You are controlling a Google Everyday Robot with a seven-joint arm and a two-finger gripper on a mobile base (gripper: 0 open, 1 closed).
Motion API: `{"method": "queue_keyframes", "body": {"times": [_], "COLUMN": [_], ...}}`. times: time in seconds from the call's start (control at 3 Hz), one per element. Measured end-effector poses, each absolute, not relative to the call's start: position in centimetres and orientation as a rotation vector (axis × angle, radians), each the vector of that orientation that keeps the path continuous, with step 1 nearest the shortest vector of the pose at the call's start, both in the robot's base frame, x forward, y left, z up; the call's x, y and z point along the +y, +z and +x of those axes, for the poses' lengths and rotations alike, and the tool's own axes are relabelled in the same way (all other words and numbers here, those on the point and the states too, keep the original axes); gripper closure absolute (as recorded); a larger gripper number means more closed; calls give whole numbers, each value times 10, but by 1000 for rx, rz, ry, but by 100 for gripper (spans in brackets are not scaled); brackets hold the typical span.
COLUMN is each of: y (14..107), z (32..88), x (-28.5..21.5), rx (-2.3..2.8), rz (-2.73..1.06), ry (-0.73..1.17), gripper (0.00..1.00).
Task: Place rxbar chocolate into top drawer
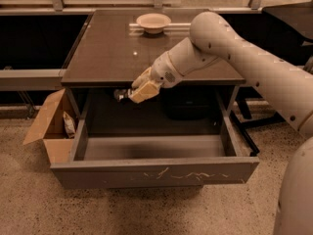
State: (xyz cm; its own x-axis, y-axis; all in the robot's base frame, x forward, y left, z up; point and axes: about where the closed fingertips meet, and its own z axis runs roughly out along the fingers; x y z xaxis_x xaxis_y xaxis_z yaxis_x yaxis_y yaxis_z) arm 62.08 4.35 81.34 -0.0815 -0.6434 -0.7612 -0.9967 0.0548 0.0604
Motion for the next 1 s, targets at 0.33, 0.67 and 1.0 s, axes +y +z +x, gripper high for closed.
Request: {"method": "queue_keyframes", "body": {"times": [0.33, 0.67, 1.0], "y": [769, 769, 750], "z": [601, 601, 596], "x": [55, 55, 67], "rx": [1816, 1816, 1829], "rz": [-1646, -1646, -1685], "ry": [923, 923, 954], "gripper": [100, 100, 100]}}
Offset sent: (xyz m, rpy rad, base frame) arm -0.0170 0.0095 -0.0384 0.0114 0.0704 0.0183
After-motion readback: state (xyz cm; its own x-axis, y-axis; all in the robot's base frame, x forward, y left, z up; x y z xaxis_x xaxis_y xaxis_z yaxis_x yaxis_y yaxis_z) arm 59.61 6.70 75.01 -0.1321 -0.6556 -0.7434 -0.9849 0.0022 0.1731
